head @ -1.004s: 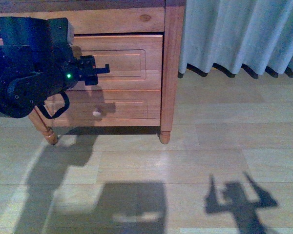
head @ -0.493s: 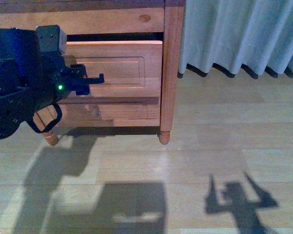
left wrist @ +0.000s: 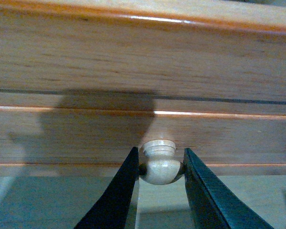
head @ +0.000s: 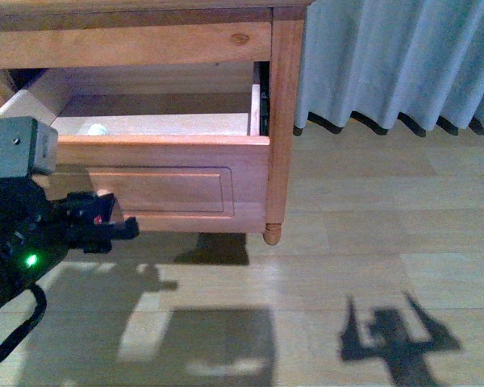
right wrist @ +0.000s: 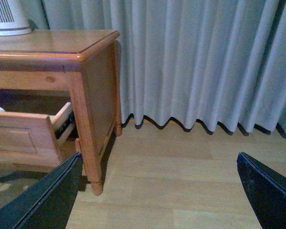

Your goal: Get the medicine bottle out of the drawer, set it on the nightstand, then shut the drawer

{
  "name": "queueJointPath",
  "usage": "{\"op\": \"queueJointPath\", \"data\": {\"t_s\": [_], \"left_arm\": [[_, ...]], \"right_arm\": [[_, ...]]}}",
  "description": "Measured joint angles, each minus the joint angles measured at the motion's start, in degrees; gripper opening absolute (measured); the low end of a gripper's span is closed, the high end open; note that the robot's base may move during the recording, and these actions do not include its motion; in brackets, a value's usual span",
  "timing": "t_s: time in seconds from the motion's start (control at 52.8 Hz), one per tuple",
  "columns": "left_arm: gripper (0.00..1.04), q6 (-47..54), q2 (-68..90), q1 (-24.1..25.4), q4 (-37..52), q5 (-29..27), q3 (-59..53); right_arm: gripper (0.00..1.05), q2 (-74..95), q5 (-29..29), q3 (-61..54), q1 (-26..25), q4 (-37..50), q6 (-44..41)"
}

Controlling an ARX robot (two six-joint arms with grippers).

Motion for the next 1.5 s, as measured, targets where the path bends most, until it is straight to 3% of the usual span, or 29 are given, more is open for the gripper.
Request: {"op": "queueJointPath", "data": {"t_s": [0.322,0.588,0.777,0.834,1.175,1.213,1.289,1.421,1.497], "left_arm": [[0.25,-5.35,-5.35,-4.24,2.16,-2.64,-9.81],[0.64,-12.52,-13.11,-9.84,-5.49,-2.19,-15.61],[0.95,-14.71,-28.04,-10.32,-15.26,-1.6,-18.21],[1.0,-14.73,-33.35,-9.88,-19.65,-0.7,-19.02],[0.98,-14.38,-80.94,-2.34,-60.06,6.12,-16.5],[0.89,-9.42,-88.74,-3.96,-56.61,-4.2,-17.51],[0.76,-2.16,-97.26,-4.0,-56.35,-12.5,-18.25],[0.55,2.75,-102.57,-1.18,-56.89,-12.28,-20.55],[0.37,4.42,-104.48,0.92,-57.92,-10.01,-22.56]], "right_arm": [[0.98,0.0,0.0,0.0,0.0,0.0,0.0],[0.98,0.0,0.02,0.0,0.0,0.0,0.0],[0.98,0.0,0.0,0.0,0.0,0.0,0.0],[0.98,0.0,0.0,0.0,0.0,0.0,0.0],[0.98,0.0,0.0,0.0,0.0,0.0,0.0],[0.98,0.0,-0.02,0.0,0.0,0.0,0.0],[0.98,0.0,0.0,0.0,0.0,0.0,0.0],[0.98,0.0,-0.04,0.0,0.0,0.0,0.0],[0.98,0.0,0.0,0.0,-0.02,0.0,0.0]]}}
